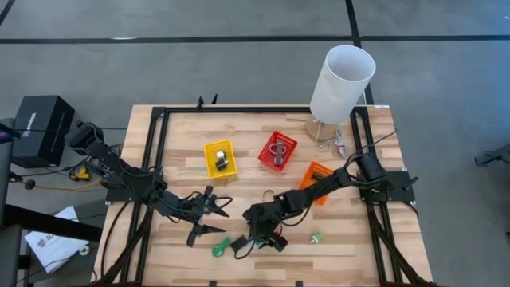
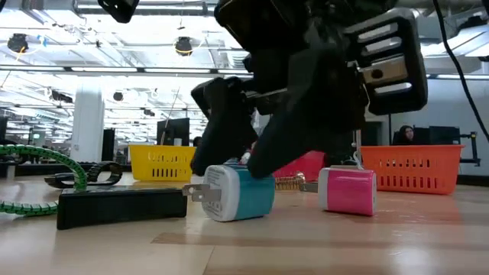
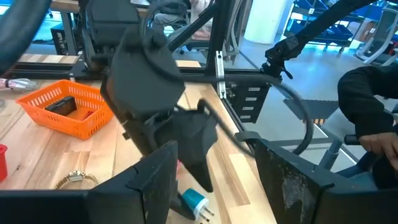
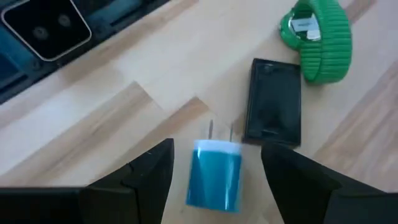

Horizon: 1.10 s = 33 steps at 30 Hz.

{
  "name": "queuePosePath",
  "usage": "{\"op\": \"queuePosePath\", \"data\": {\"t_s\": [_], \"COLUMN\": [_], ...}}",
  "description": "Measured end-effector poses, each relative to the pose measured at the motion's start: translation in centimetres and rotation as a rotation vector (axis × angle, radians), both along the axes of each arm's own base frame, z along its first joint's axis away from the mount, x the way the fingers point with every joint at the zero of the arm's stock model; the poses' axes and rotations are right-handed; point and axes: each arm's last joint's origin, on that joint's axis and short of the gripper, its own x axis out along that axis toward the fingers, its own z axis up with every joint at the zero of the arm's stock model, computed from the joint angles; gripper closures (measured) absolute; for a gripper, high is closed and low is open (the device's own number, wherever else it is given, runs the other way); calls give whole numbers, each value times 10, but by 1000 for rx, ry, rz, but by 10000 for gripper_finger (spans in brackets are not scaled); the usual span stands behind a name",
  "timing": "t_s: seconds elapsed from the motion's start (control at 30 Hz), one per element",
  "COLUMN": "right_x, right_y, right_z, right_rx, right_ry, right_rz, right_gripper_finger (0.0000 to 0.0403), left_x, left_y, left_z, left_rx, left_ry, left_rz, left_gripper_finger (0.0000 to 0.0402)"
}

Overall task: Pick & Place Office items
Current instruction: Put the blue adapter into the yellow basket

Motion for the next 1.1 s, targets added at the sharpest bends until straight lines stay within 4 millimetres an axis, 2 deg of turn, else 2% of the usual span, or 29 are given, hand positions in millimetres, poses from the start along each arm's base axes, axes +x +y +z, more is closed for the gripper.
{"op": "queuePosePath", "data": {"t_s": [0.27, 0.8, 1.1], "right_x": [-2, 0, -2], "right_y": [-4, -9, -32], "right_z": [-4, -5, 2], "right_rx": [-15, 0, -3], "right_ry": [46, 59, 139], "right_rz": [-16, -45, -119], "right_gripper_finger": [185, 285, 267], "left_x": [0, 0, 0], "left_y": [0, 0, 0], "left_z": [0, 0, 0], "left_rx": [0, -1, -3], "left_ry": [0, -1, 0], "left_rz": [0, 0, 0], "left_gripper_finger": [192, 192, 192]}}
